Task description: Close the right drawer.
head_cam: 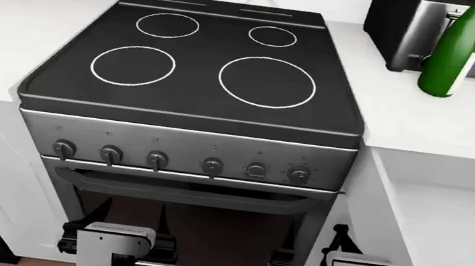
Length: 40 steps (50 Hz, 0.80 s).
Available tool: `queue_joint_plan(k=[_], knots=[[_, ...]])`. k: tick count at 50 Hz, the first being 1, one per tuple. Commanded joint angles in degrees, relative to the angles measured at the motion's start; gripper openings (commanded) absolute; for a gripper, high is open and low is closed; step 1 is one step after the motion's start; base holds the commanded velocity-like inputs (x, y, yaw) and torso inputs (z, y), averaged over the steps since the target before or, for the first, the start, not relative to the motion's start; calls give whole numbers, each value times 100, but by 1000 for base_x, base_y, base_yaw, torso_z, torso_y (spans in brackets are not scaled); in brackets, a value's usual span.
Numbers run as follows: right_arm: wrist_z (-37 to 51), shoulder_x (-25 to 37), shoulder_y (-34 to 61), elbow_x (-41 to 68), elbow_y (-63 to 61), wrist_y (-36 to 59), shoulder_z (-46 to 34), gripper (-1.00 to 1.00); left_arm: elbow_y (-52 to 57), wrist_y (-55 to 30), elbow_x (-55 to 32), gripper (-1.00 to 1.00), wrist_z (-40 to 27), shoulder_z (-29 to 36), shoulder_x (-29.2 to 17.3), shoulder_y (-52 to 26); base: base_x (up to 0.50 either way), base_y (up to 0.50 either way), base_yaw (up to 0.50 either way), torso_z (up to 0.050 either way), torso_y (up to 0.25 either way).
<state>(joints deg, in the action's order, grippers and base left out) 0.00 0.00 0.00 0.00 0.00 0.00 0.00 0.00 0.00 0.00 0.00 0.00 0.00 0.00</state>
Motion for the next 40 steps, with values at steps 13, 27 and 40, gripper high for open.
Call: queue_joint_plan(k=[13,27,40], knots=[[382,292,-167,307,89,-232,-361,100,-607,245,-417,100,-183,249,-274,-289,0,0,0,0,0],[517,415,-181,441,95,-235,-481,100,-309,112,-584,100,-362,369,-386,-147,0,0,0,0,0],[668,560,-69,270,-89,-88,-695,100,-239,213,-775,100,-393,420,-486,-154,0,0,0,0,0]])
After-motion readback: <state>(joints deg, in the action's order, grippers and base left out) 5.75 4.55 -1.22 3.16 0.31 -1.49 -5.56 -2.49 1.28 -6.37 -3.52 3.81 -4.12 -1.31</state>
